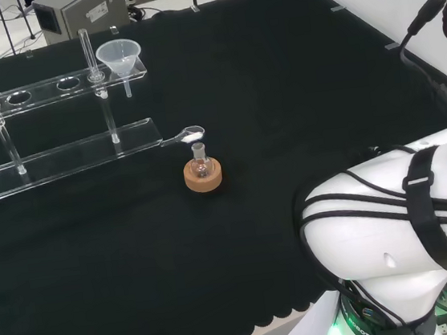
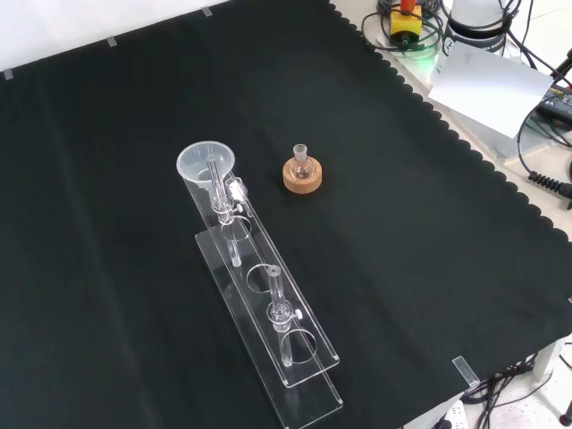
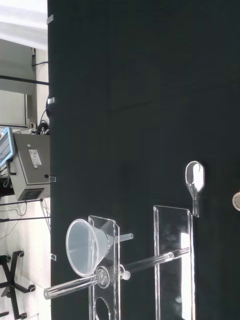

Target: Pick up the funnel from the transparent funnel stand.

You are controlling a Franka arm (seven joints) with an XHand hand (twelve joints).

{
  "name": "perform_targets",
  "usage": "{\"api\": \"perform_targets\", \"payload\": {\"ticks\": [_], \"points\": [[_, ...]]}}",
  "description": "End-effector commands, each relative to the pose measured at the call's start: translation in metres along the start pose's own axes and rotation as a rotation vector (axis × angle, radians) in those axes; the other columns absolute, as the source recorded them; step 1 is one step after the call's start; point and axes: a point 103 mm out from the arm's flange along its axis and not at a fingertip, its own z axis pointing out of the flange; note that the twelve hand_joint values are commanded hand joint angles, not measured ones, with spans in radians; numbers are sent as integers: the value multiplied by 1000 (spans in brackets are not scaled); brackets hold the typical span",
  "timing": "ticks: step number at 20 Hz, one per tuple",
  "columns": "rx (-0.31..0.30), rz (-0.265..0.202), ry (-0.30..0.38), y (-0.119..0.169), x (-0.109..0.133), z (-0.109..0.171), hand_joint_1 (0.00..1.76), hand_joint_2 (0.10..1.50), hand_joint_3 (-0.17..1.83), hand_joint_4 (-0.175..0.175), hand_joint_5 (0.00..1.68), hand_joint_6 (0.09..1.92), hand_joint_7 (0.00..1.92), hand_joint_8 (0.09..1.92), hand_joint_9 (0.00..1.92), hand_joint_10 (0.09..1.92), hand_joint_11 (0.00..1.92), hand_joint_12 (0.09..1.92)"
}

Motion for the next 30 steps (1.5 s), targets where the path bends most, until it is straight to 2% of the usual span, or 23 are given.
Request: {"api": "perform_targets", "payload": {"ticks": [1, 3, 6, 12, 18, 21, 25, 30], "points": [[-5, -1, -4, 1, 1, -1, 111, 1129, 447, -17, 206, 87, 117, 132, 95, 692, 1, 1351], [-7, 0, -5, 2, 1, -2, 27, 1209, 403, -14, 229, 87, 113, 157, 114, 665, 0, 1365], [-6, 2, -6, 3, 0, -1, 2, 1250, 353, -13, 240, 87, 98, 194, 124, 648, 0, 1371], [4, 16, -6, 7, -2, 1, 0, 1263, 329, -14, 243, 87, 88, 216, 126, 642, 0, 1374], [4, 5, -13, 19, -4, 7, 0, 1270, 312, -15, 244, 87, 75, 242, 127, 641, 0, 1378], [51, 3, -23, 41, 8, 17, 0, 1290, 267, -15, 247, 87, 29, 349, 129, 640, 1, 1377], [74, -17, -28, 74, 24, 36, 1, 1297, 246, -16, 247, 87, 1, 415, 130, 642, 0, 1381], [93, -79, 8, 117, 37, 51, 33, 1282, 233, -19, 245, 87, 0, 424, 130, 644, 0, 1380]]}}
